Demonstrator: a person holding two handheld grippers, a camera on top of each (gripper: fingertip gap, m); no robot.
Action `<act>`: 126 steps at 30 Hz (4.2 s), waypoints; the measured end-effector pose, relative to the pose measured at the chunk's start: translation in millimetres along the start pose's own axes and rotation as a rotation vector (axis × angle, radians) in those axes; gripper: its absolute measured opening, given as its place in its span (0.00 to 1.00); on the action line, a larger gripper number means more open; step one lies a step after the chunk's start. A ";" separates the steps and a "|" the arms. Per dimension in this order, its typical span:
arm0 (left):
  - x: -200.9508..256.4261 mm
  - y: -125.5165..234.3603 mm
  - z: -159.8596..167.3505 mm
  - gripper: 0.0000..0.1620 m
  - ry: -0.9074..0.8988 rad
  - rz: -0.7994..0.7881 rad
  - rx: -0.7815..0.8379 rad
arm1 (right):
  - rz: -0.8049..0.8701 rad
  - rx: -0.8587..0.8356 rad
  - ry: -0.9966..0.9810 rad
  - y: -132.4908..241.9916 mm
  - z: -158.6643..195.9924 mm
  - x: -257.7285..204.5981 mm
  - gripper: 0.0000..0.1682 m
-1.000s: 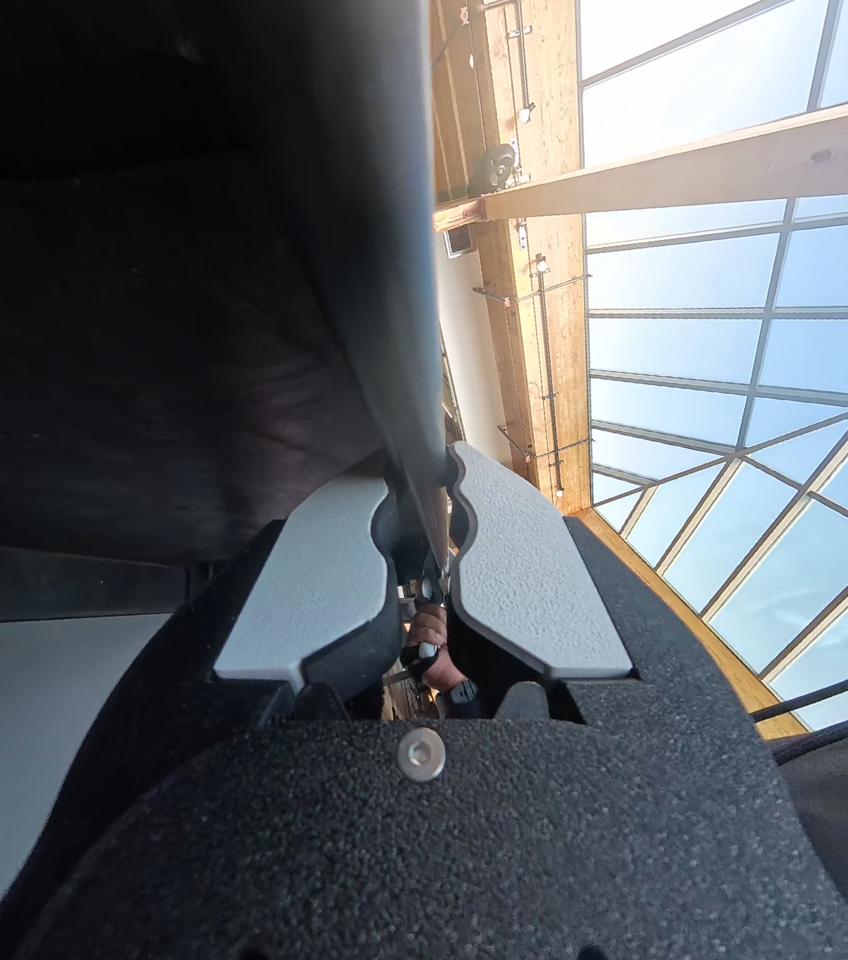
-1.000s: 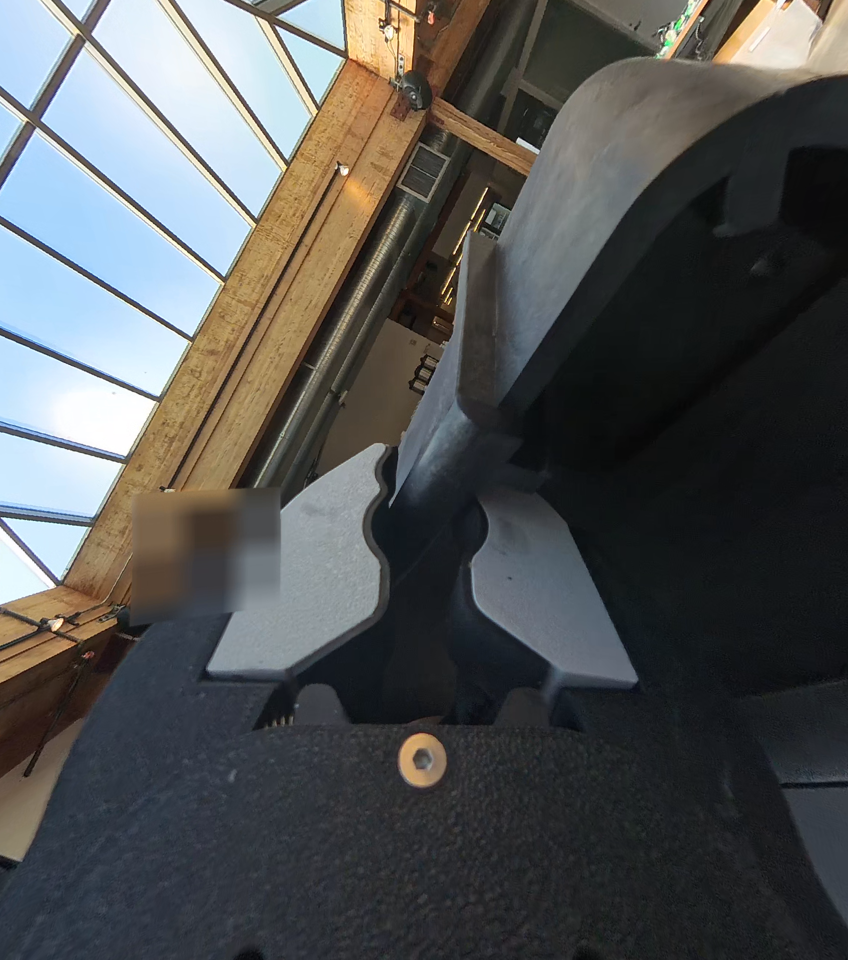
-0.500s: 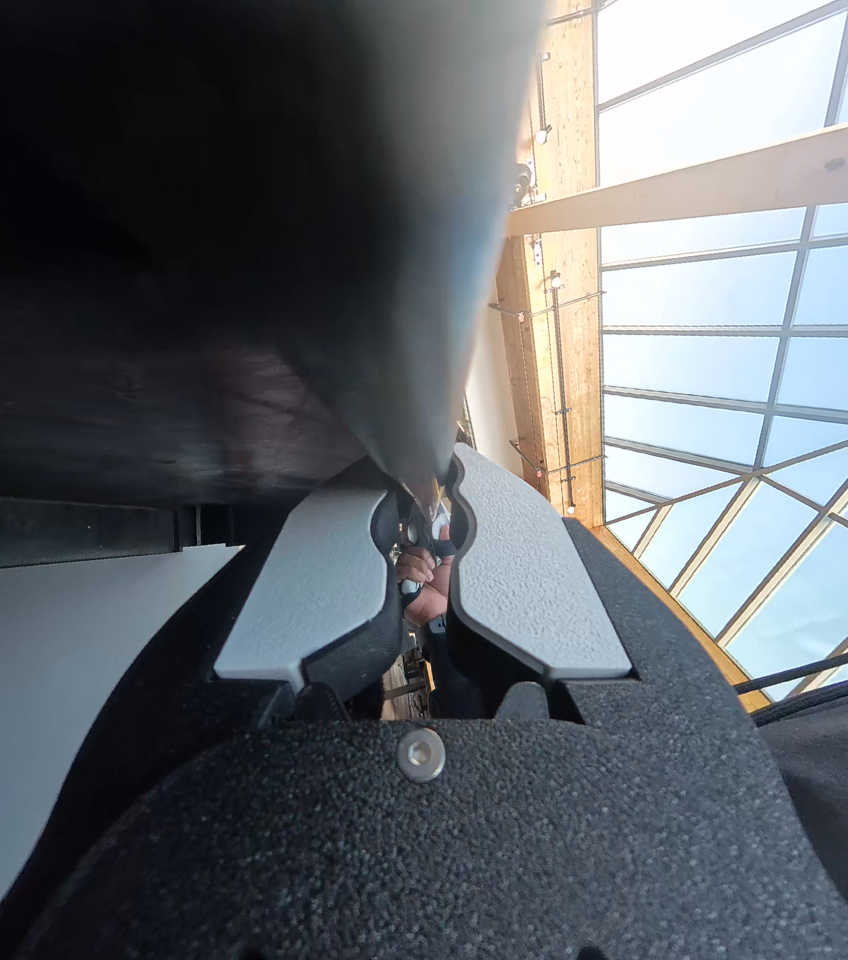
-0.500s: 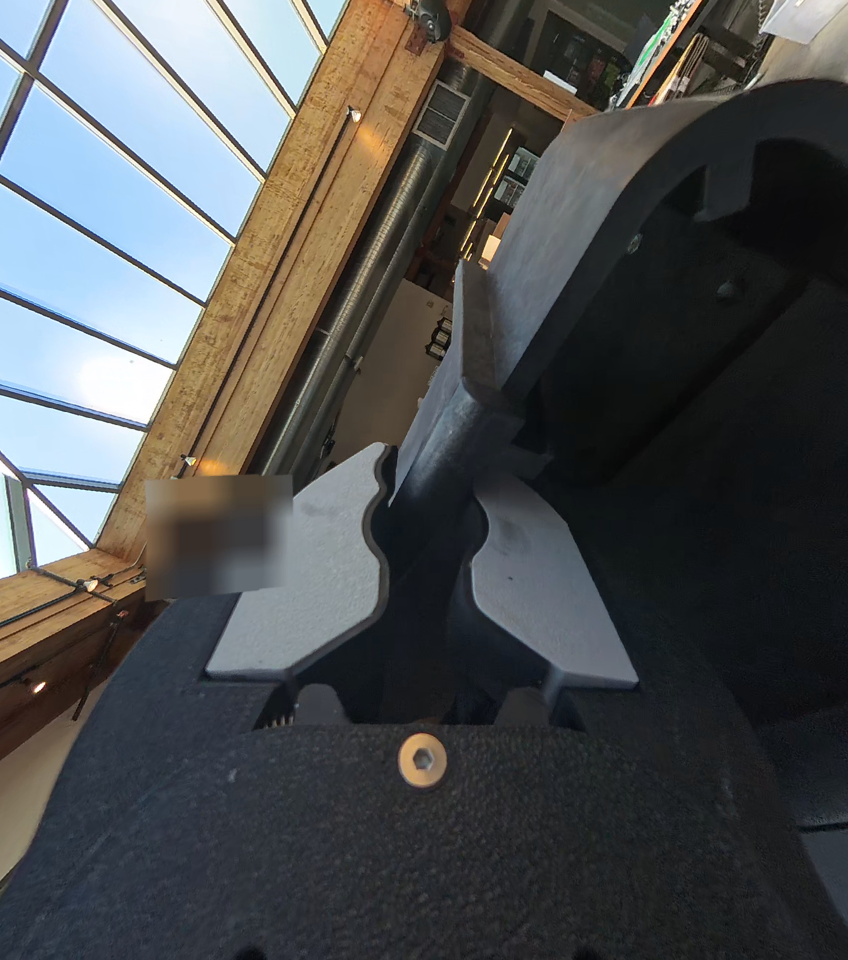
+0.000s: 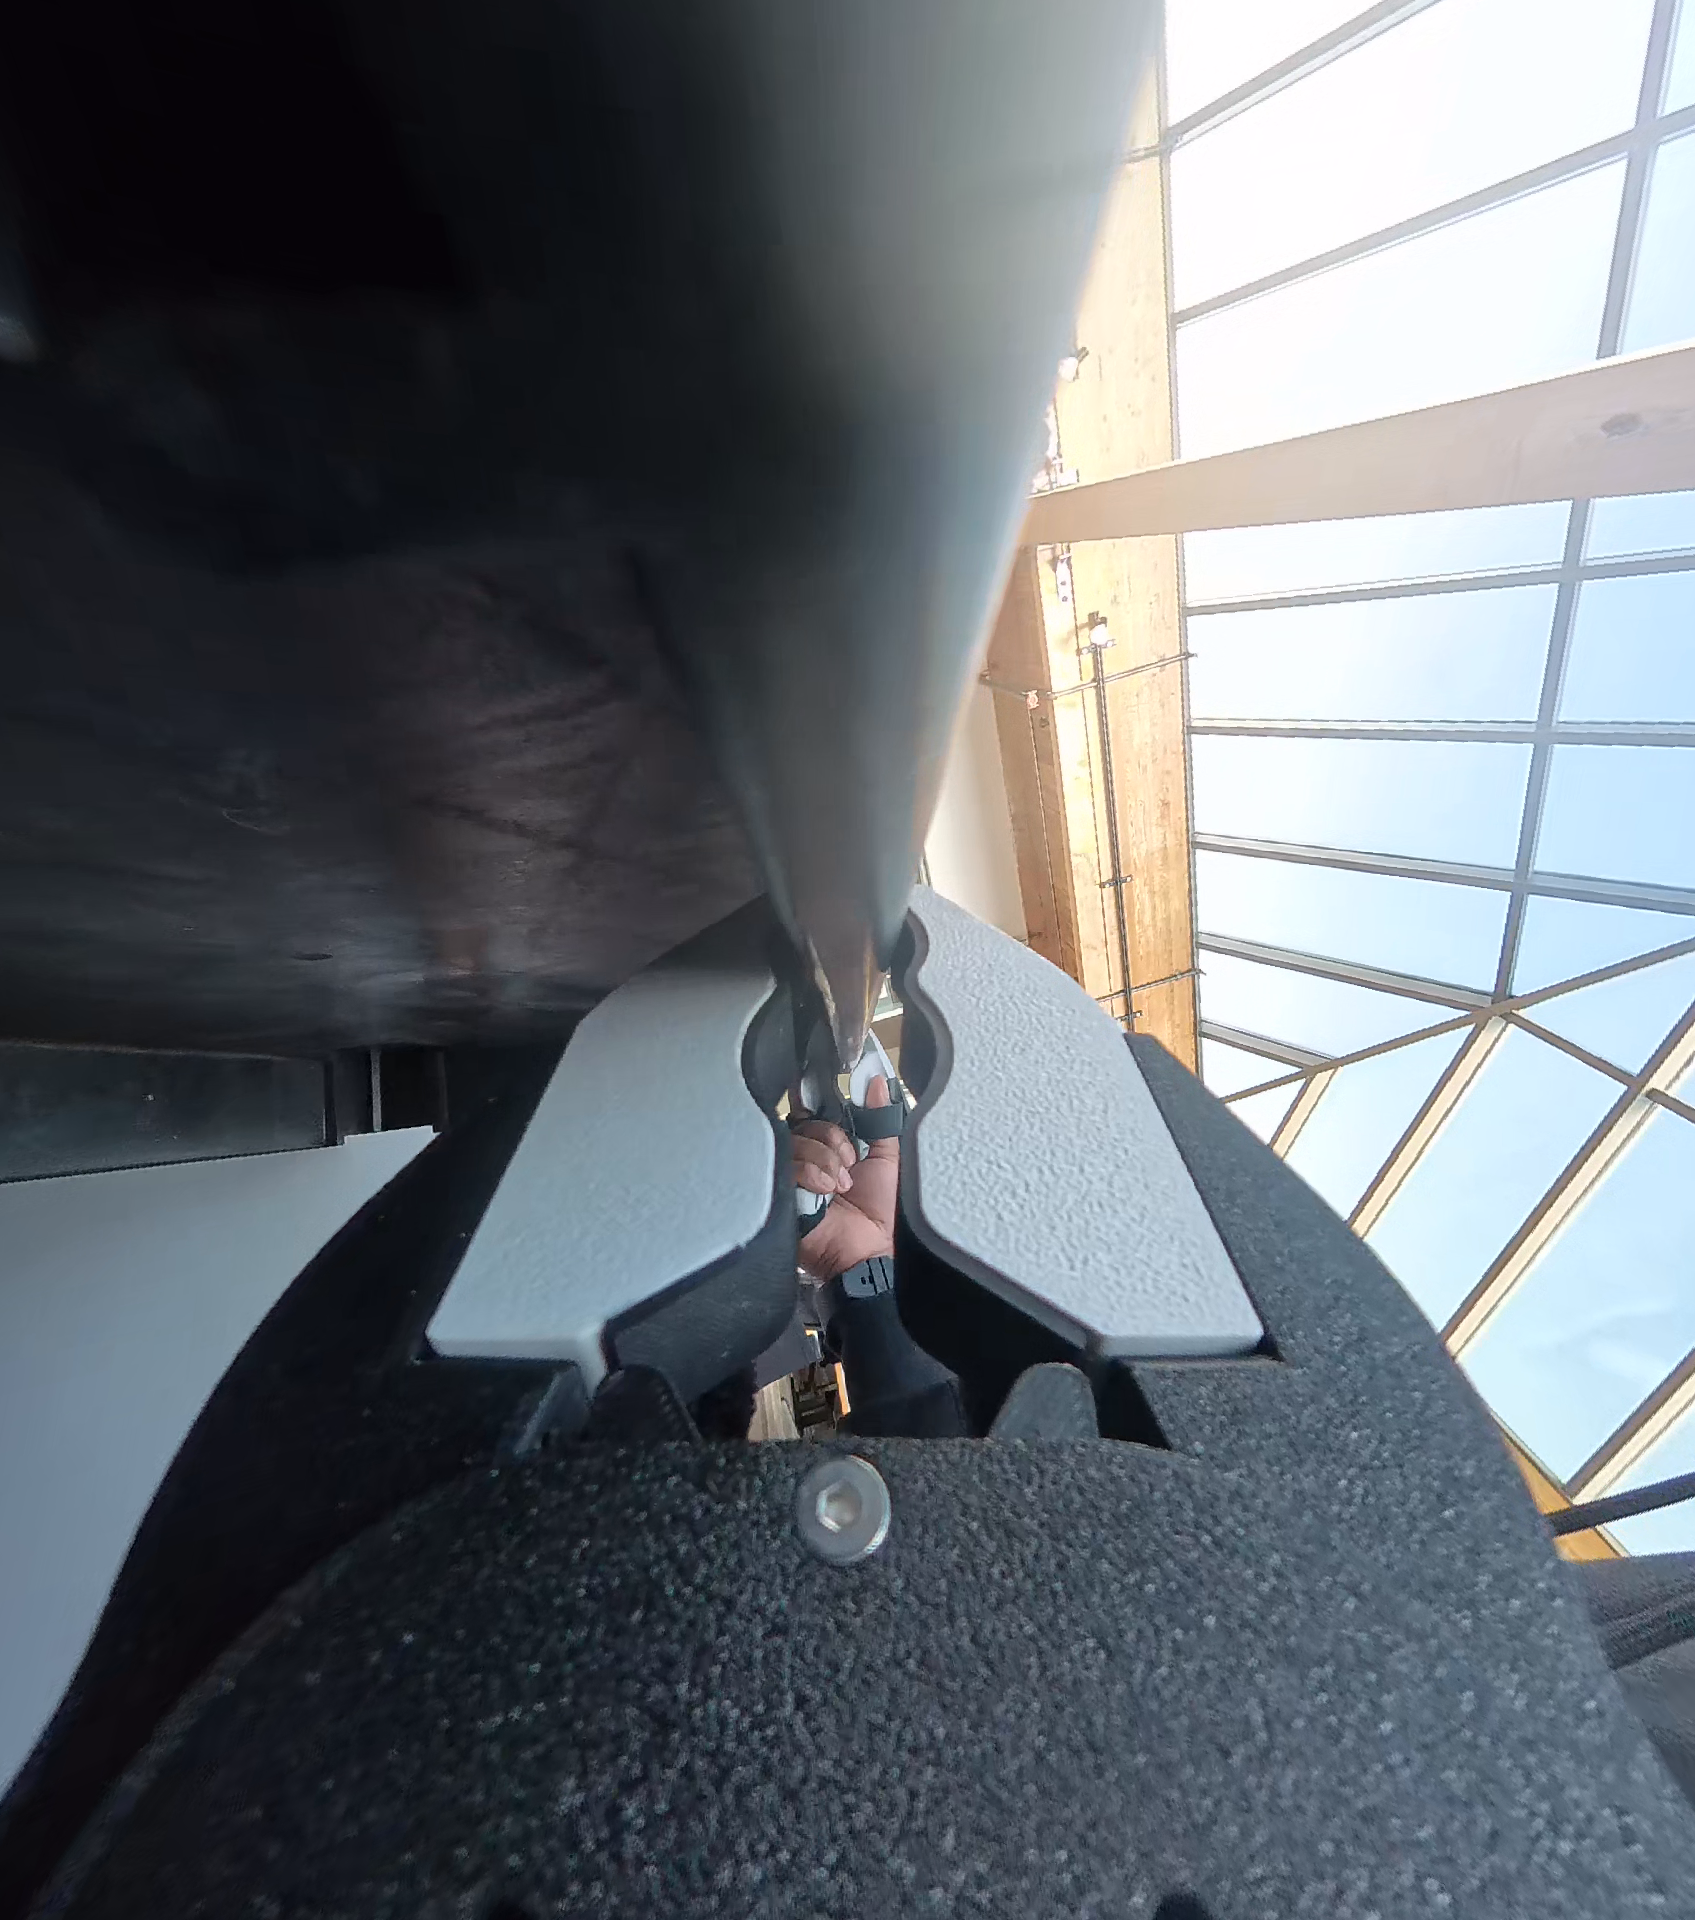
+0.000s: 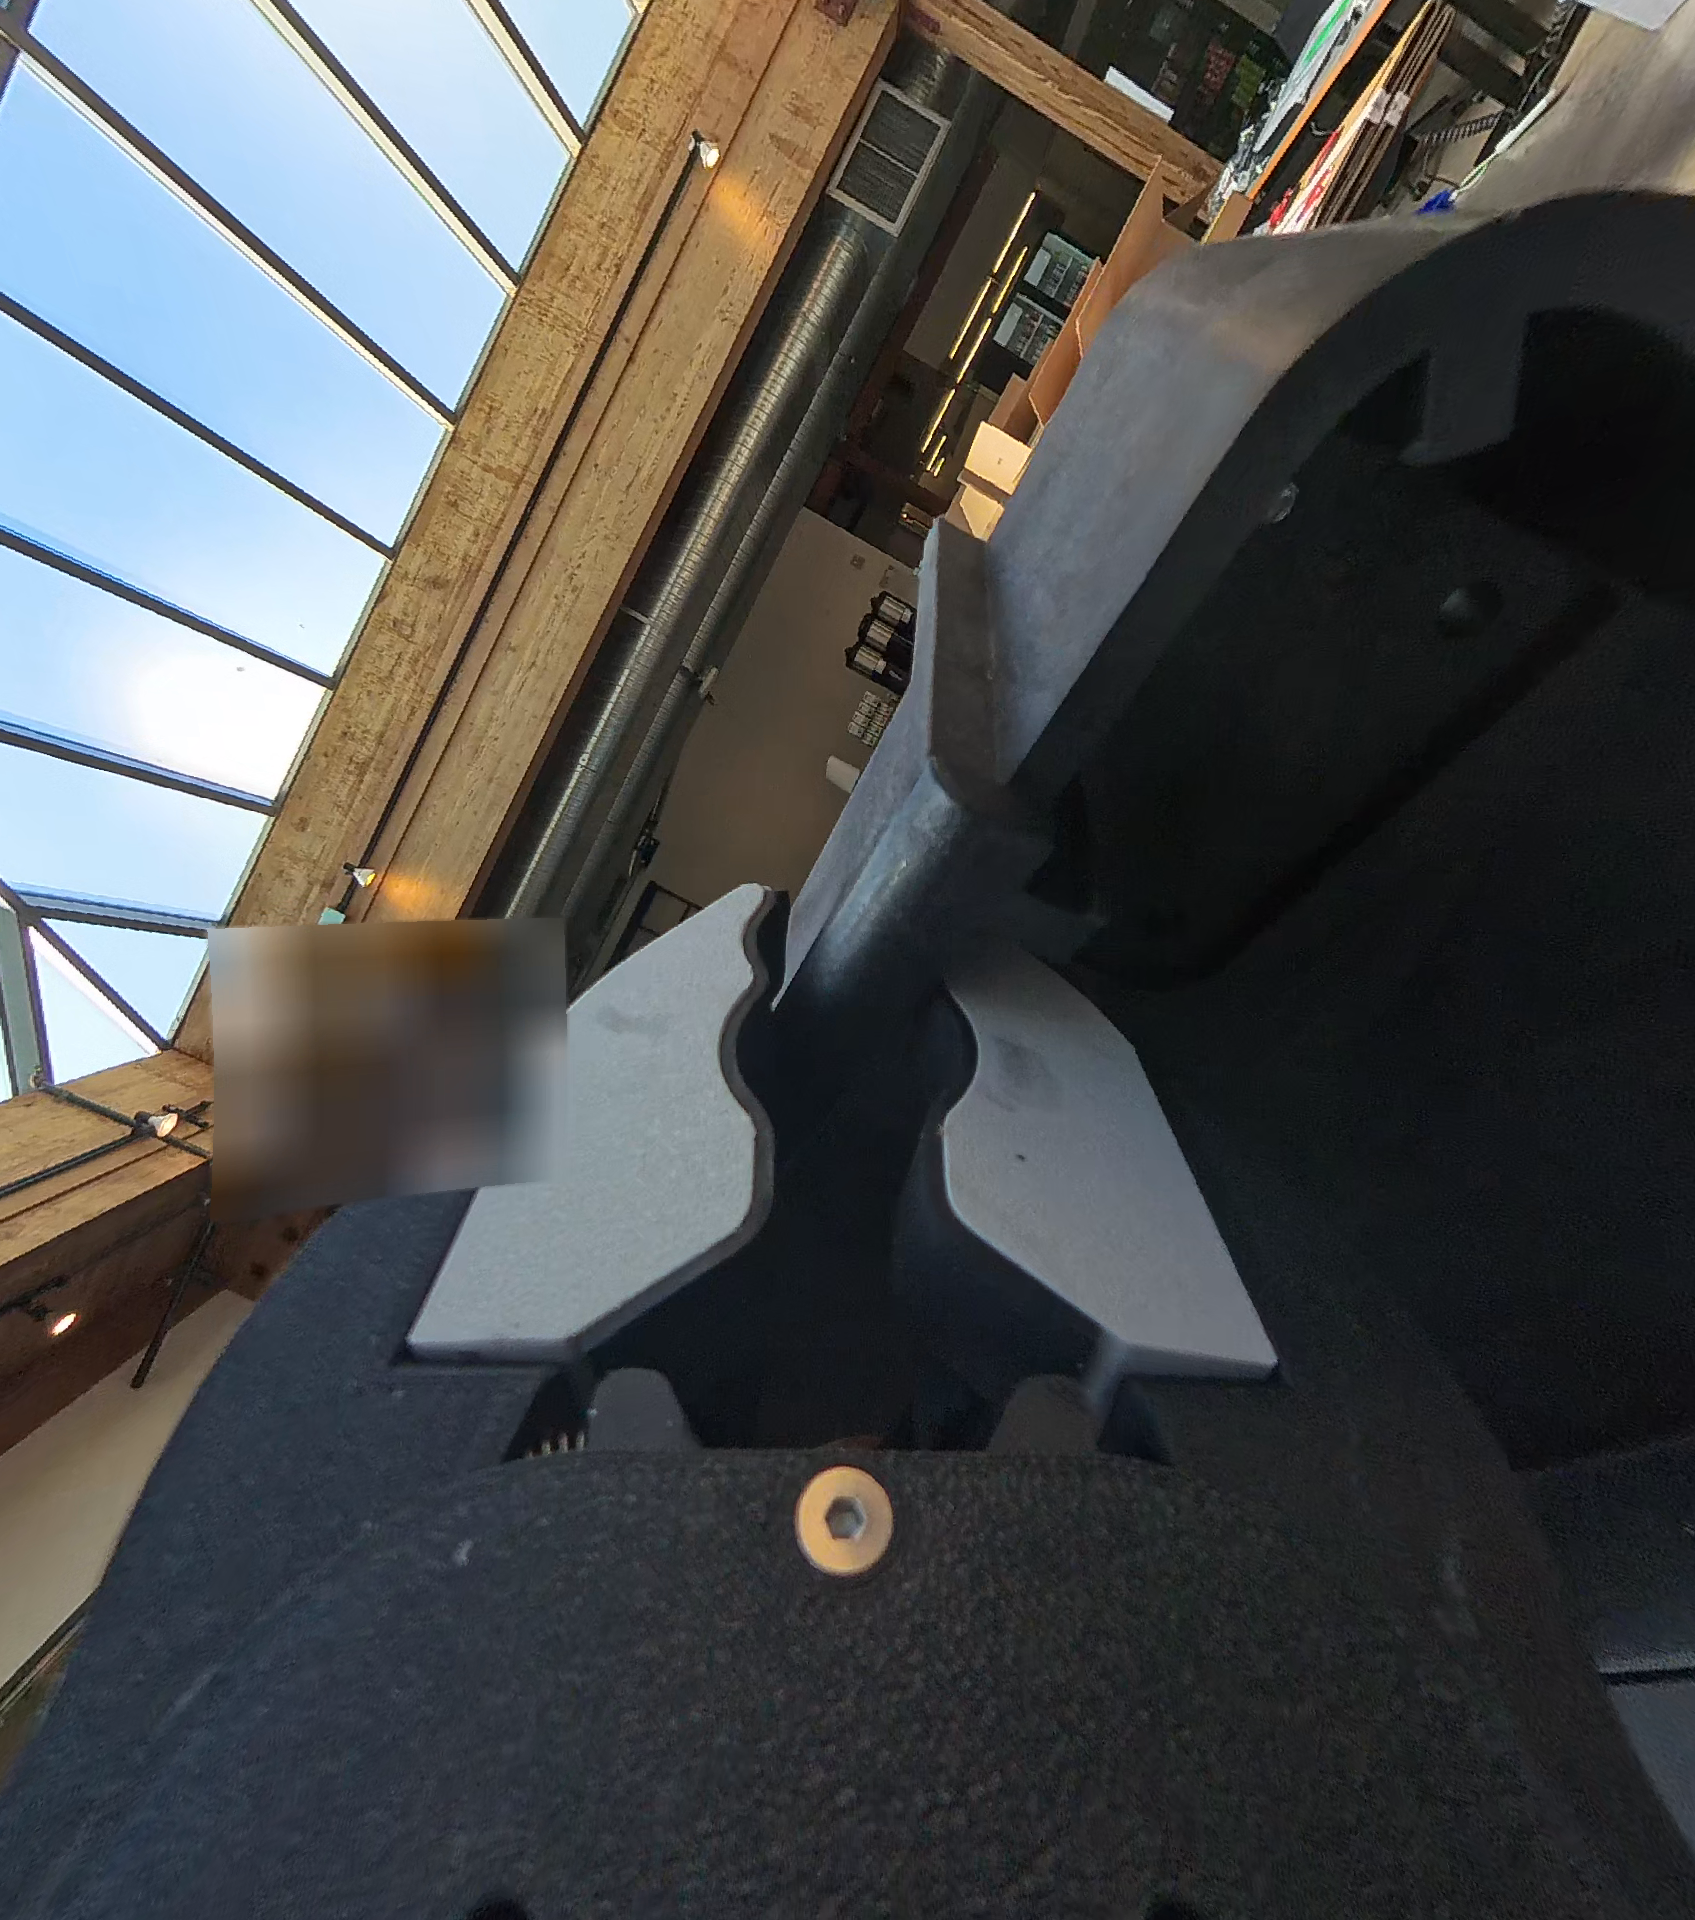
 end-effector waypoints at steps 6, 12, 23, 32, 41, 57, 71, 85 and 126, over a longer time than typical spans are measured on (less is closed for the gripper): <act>-0.8 -4.2 -4.3 0.09 0.022 0.011 -0.007 | -0.006 0.006 -0.003 -6.1 -0.9 1.2 0.13; -1.0 -4.7 -4.8 0.09 0.023 0.024 -0.017 | -0.006 0.010 -0.002 -6.3 -1.1 1.3 0.13; -2.5 -10.2 -11.5 0.10 0.043 0.048 -0.020 | 0.006 0.012 -0.002 -14.5 -2.0 2.9 0.13; -3.8 -14.6 -16.8 0.10 0.049 0.058 -0.022 | 0.010 0.007 -0.001 -21.8 -3.0 4.5 0.14; -4.8 -18.2 -21.0 0.10 0.051 0.058 -0.017 | 0.010 0.008 -0.005 -27.1 -3.7 5.8 0.14; -7.2 -25.6 -29.1 0.10 0.052 0.061 -0.017 | 0.017 0.015 -0.038 -38.0 -5.2 8.2 0.14; -9.9 -33.9 -38.1 0.11 0.053 0.060 -0.018 | 0.032 0.011 -0.035 -50.1 -6.1 11.2 0.14; -11.2 -38.3 -41.7 0.11 0.056 0.055 -0.003 | 0.038 0.012 -0.029 -56.9 -6.9 12.9 0.15; -6.2 -21.2 -24.0 0.11 0.040 0.098 -0.042 | 0.046 0.042 -0.034 -32.9 -4.8 7.0 0.14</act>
Point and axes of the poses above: each gripper's, where its closed fingertips meet, y back along the fingers, z out of its underside, x = y × z across the jaws, the point moved 3 cm from there along y, back along the fingers, and after that the axes turned 3 degrees about -z, right-handed, at the moved point
